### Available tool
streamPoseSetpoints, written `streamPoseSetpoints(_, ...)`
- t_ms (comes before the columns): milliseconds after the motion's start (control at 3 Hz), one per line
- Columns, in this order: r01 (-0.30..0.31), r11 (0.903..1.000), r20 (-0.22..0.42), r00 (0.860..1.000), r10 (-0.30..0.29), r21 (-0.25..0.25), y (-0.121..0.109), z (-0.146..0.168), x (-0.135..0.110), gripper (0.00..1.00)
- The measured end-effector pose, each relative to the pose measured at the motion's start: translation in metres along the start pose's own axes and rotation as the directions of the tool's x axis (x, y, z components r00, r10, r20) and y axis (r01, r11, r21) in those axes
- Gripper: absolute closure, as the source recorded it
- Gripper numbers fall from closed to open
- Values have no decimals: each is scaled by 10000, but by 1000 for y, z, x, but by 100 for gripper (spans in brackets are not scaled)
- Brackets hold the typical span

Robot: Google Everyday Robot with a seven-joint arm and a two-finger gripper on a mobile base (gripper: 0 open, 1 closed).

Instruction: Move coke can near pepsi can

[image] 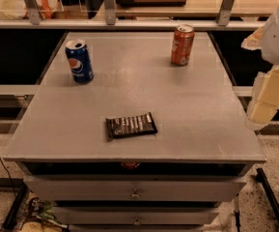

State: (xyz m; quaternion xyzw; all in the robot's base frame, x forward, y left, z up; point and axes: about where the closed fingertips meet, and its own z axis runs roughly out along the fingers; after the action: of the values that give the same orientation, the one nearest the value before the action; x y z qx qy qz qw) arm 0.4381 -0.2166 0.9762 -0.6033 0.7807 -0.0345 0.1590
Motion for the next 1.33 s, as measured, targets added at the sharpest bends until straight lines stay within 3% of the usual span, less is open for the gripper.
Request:
streamPoseSetpoints(333,0,10000,0,10000,0,0,0,0,0,0)
streamPoseSetpoints(667,-498,9986,424,9979,490,192,-21,11,4,0)
streamPoseSetpoints(1000,-1329,9902,1127,9854,1275,417,-57,34,7,0)
streamPoseSetpoints(1333,-2582,9644,1816,9526,2443,572,-95,64,12,0)
